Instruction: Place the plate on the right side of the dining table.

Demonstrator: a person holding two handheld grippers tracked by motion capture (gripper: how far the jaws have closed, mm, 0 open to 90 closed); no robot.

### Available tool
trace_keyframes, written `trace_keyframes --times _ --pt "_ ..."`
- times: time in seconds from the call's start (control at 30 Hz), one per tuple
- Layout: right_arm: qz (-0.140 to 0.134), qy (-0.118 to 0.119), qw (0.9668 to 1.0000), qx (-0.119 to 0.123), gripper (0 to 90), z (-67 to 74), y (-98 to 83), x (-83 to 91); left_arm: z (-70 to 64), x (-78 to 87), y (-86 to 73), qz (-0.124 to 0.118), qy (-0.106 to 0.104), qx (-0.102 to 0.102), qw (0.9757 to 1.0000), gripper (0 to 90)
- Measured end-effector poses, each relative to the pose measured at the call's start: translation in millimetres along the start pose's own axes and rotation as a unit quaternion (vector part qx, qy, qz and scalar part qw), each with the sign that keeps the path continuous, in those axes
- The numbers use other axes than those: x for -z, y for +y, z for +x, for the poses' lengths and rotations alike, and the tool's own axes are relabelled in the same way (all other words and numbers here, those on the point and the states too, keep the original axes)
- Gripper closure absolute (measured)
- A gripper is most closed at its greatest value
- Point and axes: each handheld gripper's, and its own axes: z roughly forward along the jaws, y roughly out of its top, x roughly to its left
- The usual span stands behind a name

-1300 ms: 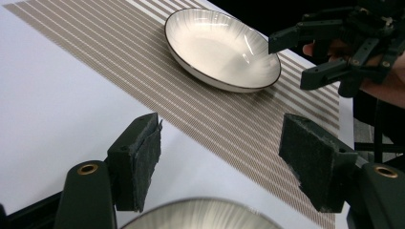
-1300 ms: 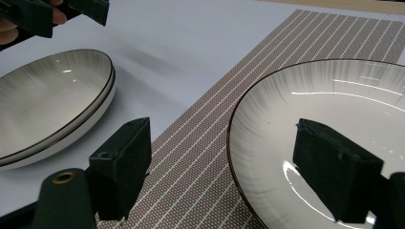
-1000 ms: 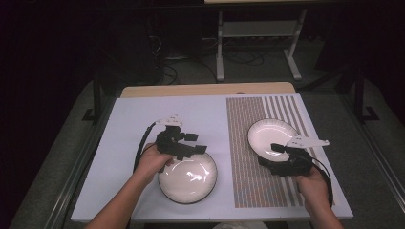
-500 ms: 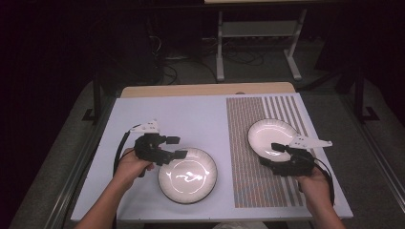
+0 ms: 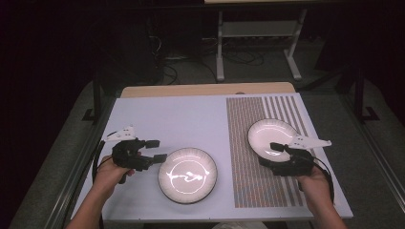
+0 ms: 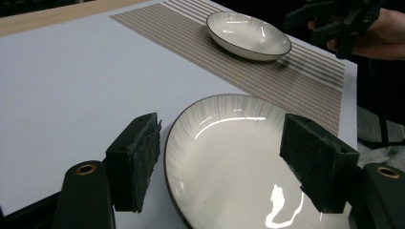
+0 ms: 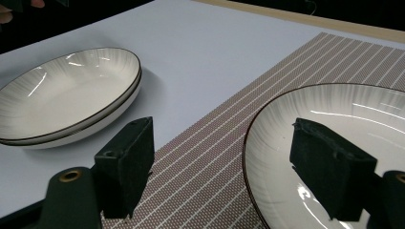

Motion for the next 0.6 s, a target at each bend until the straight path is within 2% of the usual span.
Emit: trace_keyframes --times 0.27,0.4,0.6 --pt "-0.002 0.012 0.9998 0.013 22.6 1.2 0.2 -2.6 0.0 18.1 -13.9 -0.003 0.019 -0.007 0.9998 28.9" --pt "-0.001 0.015 0.9998 0.013 22.6 1.0 0.1 -3.0 -0.1 27.7 -21.7 -0.01 0.014 -0.02 0.9996 27.9" --pt "-0.001 0.017 0.9997 0.015 22.6 0.9 0.2 -2.9 1.5 39.1 -33.8 -0.003 0.036 -0.022 0.9991 27.4"
